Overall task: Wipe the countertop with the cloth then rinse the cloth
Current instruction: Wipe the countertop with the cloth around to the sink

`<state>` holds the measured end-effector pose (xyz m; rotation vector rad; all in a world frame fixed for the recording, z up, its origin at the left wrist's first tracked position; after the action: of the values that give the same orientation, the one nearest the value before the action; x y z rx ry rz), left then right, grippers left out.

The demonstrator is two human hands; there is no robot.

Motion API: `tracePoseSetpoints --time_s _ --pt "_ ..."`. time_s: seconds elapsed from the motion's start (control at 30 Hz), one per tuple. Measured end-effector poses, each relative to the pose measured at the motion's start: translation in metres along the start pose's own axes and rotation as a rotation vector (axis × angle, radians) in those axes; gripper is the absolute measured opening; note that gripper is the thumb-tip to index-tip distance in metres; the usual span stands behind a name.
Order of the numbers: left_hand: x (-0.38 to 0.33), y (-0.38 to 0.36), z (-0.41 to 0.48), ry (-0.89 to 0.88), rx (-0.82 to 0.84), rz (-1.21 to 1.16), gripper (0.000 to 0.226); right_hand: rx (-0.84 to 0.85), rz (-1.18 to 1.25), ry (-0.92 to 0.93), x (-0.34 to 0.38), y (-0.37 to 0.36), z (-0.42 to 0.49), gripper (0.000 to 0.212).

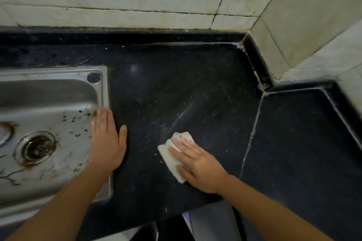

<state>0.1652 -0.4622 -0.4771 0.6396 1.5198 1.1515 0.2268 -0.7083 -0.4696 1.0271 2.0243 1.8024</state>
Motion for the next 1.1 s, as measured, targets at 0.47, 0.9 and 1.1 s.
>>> tracePoseSetpoints --time_s 0.47,0.9,1.1 --pt "-0.015 -0.008 -0.079 0.025 0.023 -0.005 0.068 -0.074 -0.194 -0.545 -0.028 -0.002 0.023 0.063" --pt "-0.016 -0.009 -0.076 0.048 0.047 -0.022 0.072 -0.061 -0.044 -0.571 -0.116 0.029 0.02 0.064" --pt "-0.017 -0.009 -0.075 0.067 0.052 -0.021 0.076 -0.045 -0.108 -0.826 -0.102 0.029 0.095 0.061"
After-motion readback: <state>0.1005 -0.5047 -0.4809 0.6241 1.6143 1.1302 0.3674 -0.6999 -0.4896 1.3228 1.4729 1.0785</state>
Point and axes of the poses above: each hand's wrist, its own z-axis towards the middle knuckle, its own y-axis out of the back of the hand, x = y × z, the point moved 5 cm from there along z, towards the middle knuckle, and after that the axes turned 15 degrees about -y, right-handed, at the moved point
